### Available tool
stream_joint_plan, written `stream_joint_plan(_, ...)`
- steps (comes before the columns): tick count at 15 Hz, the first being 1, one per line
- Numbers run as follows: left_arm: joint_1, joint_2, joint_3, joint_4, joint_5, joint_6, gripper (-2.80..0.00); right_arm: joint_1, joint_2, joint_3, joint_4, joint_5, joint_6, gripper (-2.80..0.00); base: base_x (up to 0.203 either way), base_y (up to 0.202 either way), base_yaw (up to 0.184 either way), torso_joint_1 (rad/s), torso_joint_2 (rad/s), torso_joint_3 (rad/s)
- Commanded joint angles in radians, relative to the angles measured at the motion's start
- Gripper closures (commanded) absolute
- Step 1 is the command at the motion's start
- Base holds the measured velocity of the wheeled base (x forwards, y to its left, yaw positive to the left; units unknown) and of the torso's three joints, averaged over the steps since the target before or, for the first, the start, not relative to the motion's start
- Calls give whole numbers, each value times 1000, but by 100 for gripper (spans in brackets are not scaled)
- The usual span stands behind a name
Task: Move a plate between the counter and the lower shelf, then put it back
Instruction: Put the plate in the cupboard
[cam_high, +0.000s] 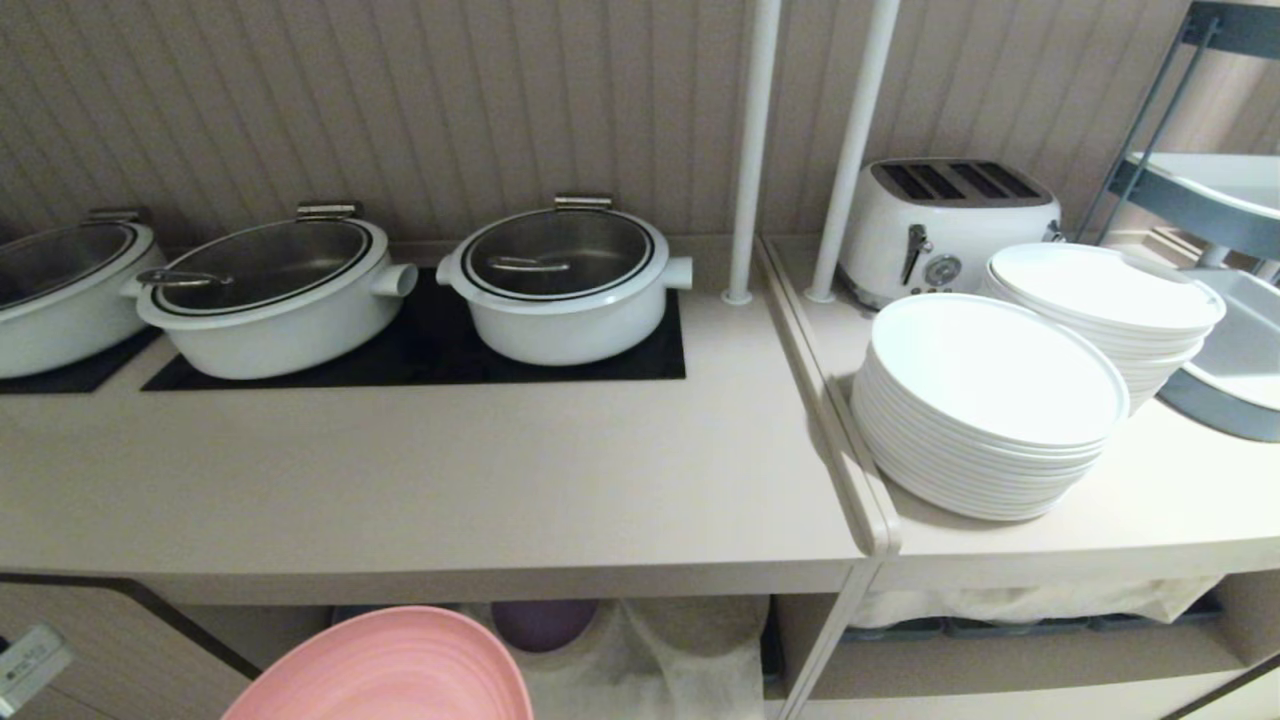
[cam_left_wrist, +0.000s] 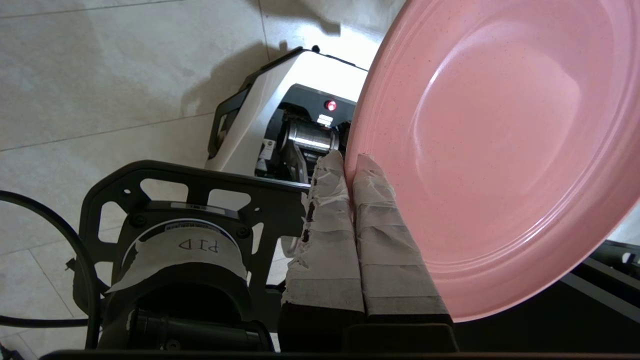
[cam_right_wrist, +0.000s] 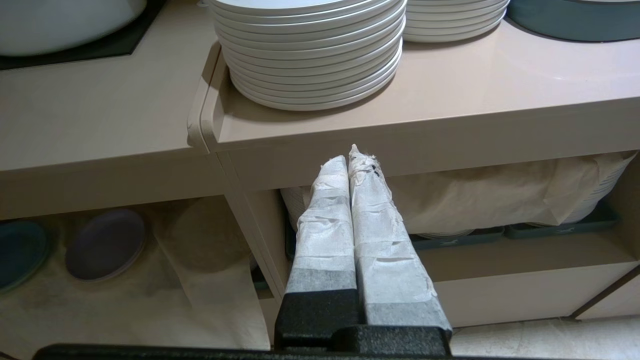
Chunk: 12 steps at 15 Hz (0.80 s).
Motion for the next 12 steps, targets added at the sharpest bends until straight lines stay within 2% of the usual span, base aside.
stream_joint_plan(1, 0, 6, -1, 4, 1, -4, 0, 0, 0, 0, 0, -1, 0, 0, 0, 0, 0, 0, 0, 0)
stream_joint_plan(12, 0, 1, 2, 4, -1, -5, 0, 0, 0, 0, 0, -1, 0, 0, 0, 0, 0, 0, 0, 0)
